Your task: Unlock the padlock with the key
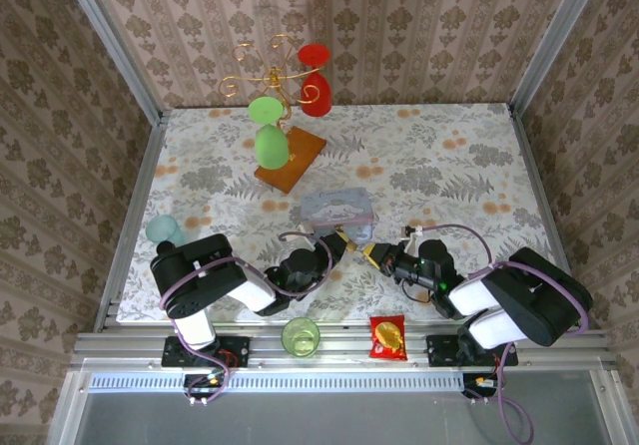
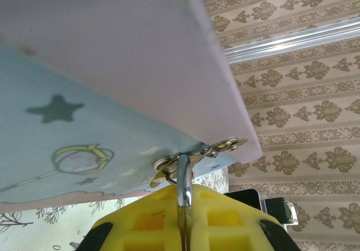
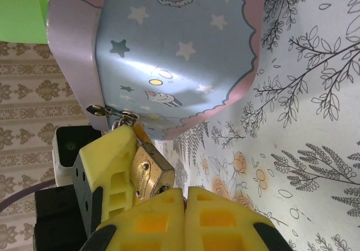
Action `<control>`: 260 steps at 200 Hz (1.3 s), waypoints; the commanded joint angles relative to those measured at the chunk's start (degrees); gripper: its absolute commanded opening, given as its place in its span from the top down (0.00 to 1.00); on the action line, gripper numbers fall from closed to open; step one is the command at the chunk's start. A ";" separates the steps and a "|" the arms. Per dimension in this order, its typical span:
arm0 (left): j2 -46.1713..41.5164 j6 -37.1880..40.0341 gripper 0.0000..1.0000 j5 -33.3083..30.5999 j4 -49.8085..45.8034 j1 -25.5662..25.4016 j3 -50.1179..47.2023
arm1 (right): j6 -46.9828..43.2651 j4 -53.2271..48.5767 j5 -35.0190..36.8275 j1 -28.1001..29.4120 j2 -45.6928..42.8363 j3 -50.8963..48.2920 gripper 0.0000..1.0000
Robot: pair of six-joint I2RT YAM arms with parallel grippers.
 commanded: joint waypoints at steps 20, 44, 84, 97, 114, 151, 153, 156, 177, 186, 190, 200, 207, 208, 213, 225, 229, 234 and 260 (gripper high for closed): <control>0.38 -2.38 1.00 2.51 5.06 -1.83 2.94 | 6.75 2.72 13.48 6.47 0.02 -1.05 1.00; 0.94 -2.15 1.00 2.22 5.04 -2.19 3.49 | 8.43 -4.36 22.05 11.66 -4.78 -0.51 1.00; 1.62 -2.89 1.00 2.43 5.04 -2.57 3.73 | 5.81 -17.12 29.07 13.97 -15.81 0.90 1.00; 1.80 -2.94 1.00 2.85 4.99 -2.57 4.05 | 3.08 -20.48 27.43 14.03 -17.74 2.65 1.00; 2.12 -3.14 1.00 3.60 5.04 -2.82 4.63 | 1.81 -20.06 25.38 13.75 -17.48 3.21 1.00; 3.25 -3.40 1.00 4.34 5.02 -3.75 5.61 | 1.63 -8.35 19.78 13.40 -7.12 5.37 1.00; 3.34 -3.46 1.00 4.44 4.99 -3.86 5.65 | 1.88 -7.59 19.56 13.34 -6.54 5.58 1.00; 3.45 -3.45 1.00 4.48 5.03 -3.93 5.69 | 1.98 -6.70 19.27 13.43 -5.79 5.90 1.00; 4.51 -4.03 1.00 4.17 5.04 -4.75 5.52 | 2.28 -2.42 18.57 14.43 -0.27 8.37 1.00; 4.79 -3.87 1.00 4.39 5.04 -4.98 5.52 | 1.81 -2.70 19.12 14.89 0.59 9.12 1.00; 4.89 -3.62 1.00 4.47 5.04 -5.01 5.56 | 1.54 -2.81 19.61 15.18 0.70 9.26 1.00; 5.07 -3.08 1.00 4.65 4.98 -5.12 5.43 | 1.03 -3.40 20.92 15.54 0.47 9.08 1.00; 5.20 -2.66 1.00 4.57 4.95 -5.12 5.21 | 0.65 -4.68 21.58 15.67 -0.20 8.77 1.00; 5.22 -2.60 1.00 4.53 4.95 -5.12 5.19 | 0.62 -4.94 21.64 15.68 -0.36 8.67 1.00; 5.32 -2.35 0.99 4.49 4.94 -5.12 5.02 | 0.46 -6.49 22.14 15.69 -1.07 8.38 1.00; 5.74 -2.18 0.93 4.27 4.93 -5.12 4.56 | 0.12 -10.65 23.17 15.68 -3.38 7.59 1.00; 5.95 -2.01 0.91 4.25 4.87 -5.06 4.46 | -0.02 -11.93 23.43 15.72 -4.34 7.35 1.00; 6.18 -1.71 0.87 4.32 4.92 -5.04 4.32 | -0.08 -13.33 23.83 15.76 -5.04 7.04 1.00; 8.54 -1.13 0.72 5.56 4.69 -4.77 4.85 | 0.75 -15.62 24.35 16.27 -6.41 5.70 1.00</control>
